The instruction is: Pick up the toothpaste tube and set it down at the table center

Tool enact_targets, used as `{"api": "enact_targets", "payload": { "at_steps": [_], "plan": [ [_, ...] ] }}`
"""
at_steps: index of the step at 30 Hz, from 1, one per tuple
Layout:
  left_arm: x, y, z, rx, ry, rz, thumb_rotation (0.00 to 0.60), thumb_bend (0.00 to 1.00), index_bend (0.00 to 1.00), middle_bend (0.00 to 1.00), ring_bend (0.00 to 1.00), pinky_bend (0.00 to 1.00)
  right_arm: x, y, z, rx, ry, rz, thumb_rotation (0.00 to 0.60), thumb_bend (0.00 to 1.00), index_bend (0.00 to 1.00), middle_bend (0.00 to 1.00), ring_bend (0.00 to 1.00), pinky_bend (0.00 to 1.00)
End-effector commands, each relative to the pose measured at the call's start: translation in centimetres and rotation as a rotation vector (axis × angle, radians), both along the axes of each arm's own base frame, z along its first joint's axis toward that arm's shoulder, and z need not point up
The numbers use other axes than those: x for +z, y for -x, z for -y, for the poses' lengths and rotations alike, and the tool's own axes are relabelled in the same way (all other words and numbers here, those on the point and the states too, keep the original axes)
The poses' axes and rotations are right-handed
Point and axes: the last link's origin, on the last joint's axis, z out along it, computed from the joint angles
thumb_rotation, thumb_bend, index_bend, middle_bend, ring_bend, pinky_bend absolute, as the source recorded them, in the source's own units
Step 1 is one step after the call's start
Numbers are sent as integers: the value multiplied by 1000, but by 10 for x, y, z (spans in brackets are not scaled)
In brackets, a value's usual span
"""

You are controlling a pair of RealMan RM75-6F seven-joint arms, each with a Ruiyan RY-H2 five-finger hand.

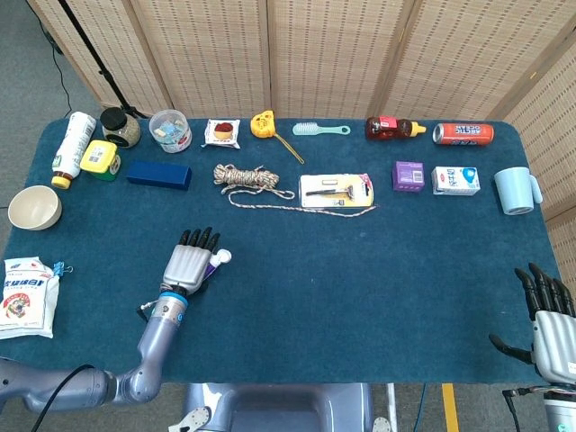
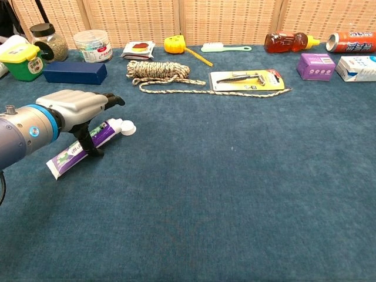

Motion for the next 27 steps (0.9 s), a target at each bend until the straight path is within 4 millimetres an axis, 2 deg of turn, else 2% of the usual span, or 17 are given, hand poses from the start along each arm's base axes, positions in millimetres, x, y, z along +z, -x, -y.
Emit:
{"api": "enact_targets", "payload": {
  "at_steps": [1,10,15,16,18,23,27],
  "plan": [
    [5,3,-3,4,-28,-5,595,204,0,0,0,50,-1,-1,0,4,-1,0,600,0,35,0,0,0],
    [23,13,-16,13,-86,-29,598,225,0,0,0,50,-2,-6,3,12,-4,-5,600,0,34,0,0,0],
    [34,25,-27,34,-125,-48,600,227,0,0,0,50,-4,-8,4,15,-5,-9,600,0,34,0,0,0],
    [44,34,-35,65,-159,-50,600,227,0,0,0,50,-4,-11,5,20,-7,-11,600,0,34,0,0,0],
    [49,37,-38,74,-167,-40,600,227,0,0,0,50,-4,-12,5,20,-7,-10,600,0,35,0,0,0],
    [61,39,-30,97,-131,53,600,227,0,0,0,50,-7,-15,7,26,-18,-8,600,0,34,0,0,0],
    [70,43,-21,95,-102,63,600,228,12,0,11,53,-8,-16,9,32,-21,-7,600,0,34,0,0,0]
  ]
}}
